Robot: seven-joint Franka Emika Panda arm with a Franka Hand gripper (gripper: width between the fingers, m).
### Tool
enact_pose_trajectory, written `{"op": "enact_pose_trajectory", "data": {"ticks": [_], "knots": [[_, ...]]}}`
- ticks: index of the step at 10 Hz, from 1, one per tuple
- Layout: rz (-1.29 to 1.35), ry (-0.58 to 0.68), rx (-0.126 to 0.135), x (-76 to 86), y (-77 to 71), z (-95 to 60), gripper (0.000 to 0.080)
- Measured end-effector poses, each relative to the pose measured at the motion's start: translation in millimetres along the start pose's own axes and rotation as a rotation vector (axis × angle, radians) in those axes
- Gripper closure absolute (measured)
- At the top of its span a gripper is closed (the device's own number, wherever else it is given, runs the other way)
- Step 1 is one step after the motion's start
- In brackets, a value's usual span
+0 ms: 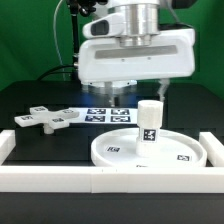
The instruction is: Assemble round table
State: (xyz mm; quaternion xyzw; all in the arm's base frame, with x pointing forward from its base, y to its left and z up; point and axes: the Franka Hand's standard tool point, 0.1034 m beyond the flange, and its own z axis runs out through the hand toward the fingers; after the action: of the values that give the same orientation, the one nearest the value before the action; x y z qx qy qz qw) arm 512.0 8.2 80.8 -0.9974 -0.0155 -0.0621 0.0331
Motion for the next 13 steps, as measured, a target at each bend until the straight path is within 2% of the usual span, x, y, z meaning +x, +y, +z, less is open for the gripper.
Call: {"op": "enact_pose_trajectory", "data": {"ticks": [2,4,7,9,10,11,12,13], "knots": [[-0.035,0.004,-0.007,-2.3,32.8,-3.2,0.0151],[-0.018,0.001,-0.005,-2.7,29.2,-1.6,0.0151],[-0.015,0.001,-0.006,-4.0,32.8,-1.5,0.0151],[0.089,-0.012,-0.025,-27.3,71.2,-3.9,0.0151],[0.100,-0.018,-0.033,-31.5,85.6,-5.3,0.0151],[0.070,-0.014,-0.040,-35.0,106.1,-8.0,0.0151],[0.108,-0.015,-0.041,-35.9,108.1,-7.6,0.0151],[0.097,-0.016,-0.038,-35.3,104.1,-6.8,0.0151]]}}
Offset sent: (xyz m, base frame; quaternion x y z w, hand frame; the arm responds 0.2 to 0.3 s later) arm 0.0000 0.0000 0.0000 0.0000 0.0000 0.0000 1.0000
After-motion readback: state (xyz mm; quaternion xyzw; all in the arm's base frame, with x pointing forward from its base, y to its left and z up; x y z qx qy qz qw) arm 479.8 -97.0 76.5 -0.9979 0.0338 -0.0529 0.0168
